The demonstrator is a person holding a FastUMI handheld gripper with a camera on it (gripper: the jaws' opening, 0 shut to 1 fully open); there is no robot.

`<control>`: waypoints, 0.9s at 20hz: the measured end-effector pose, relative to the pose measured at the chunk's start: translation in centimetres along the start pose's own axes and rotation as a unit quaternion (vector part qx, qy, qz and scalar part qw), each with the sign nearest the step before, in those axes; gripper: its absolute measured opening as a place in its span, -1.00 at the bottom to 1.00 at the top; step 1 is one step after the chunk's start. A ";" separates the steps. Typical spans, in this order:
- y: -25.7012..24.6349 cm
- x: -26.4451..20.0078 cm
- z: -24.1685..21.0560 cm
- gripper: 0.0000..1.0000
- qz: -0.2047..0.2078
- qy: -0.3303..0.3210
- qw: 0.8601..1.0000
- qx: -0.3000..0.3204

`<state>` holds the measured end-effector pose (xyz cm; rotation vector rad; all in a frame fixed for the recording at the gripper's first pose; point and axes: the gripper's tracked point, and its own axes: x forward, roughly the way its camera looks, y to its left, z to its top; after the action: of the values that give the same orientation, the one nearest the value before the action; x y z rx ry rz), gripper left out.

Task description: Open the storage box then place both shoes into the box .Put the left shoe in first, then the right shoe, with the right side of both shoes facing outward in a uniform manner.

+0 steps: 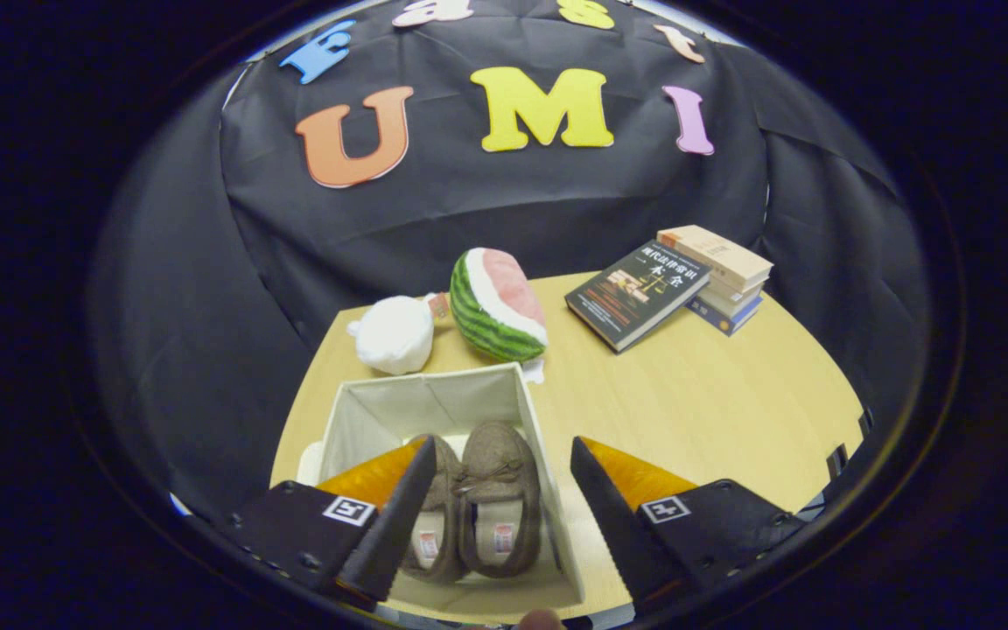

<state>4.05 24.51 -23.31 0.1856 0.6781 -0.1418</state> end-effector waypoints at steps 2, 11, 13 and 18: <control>-0.6 -1.4 1.7 0.93 0.008 -0.021 1.000 -0.006; -10.7 -10.0 10.4 0.92 0.003 -0.155 0.987 -0.043; -13.3 -11.3 11.6 0.92 0.000 -0.175 0.984 -0.040; -18.1 -14.2 14.2 0.92 -0.003 -0.211 0.977 -0.027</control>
<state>-1.66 4.79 -5.72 0.0950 0.2593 -0.1625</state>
